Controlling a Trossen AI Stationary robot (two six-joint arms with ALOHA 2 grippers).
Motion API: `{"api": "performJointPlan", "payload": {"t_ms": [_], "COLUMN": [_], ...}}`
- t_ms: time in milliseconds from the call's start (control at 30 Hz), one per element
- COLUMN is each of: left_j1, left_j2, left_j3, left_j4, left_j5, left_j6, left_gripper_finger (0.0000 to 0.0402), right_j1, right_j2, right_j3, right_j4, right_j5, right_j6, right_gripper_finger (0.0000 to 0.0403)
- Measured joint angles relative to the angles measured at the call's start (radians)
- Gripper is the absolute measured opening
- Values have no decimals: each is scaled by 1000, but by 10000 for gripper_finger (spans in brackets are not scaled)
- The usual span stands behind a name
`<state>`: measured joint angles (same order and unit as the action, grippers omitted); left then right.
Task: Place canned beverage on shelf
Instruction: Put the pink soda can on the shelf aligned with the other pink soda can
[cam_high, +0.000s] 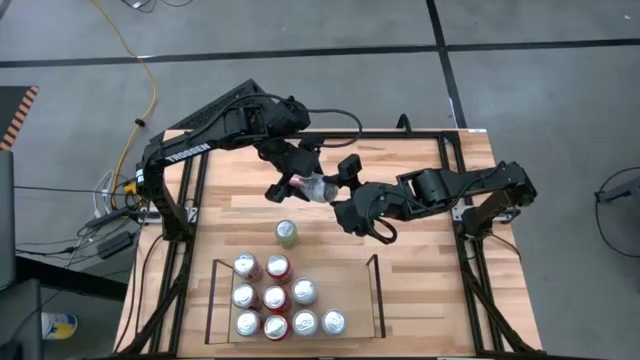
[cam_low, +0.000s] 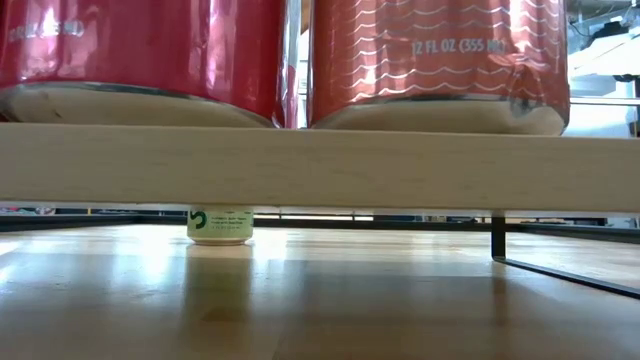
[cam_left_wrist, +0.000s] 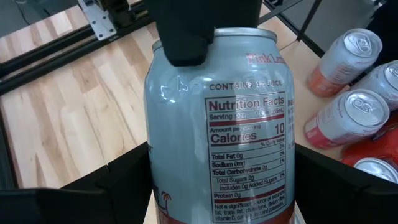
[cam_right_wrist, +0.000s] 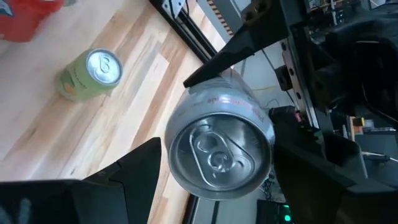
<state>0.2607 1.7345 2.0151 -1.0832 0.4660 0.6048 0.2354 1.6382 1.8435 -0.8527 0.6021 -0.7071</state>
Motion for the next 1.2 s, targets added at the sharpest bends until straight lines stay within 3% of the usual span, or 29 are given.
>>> {"api": "performJointPlan", "payload": {"t_ms": [567, 1200], "left_j1": [-8, -24], "left_j2": [1, 1], "left_j3": [0, -1], "left_j4": [25, 47], "left_j5": [45, 101], "left_j6": [-14, -22], "left_gripper_finger": [301, 301], "right_j1": [-43, -57], "right_j2": [-2, 3], "right_j3": [2, 2], "right_j4": [6, 46], "right_j5": [-162, -206], "right_j6": [-23, -91], "right_gripper_finger": [302, 288]}}
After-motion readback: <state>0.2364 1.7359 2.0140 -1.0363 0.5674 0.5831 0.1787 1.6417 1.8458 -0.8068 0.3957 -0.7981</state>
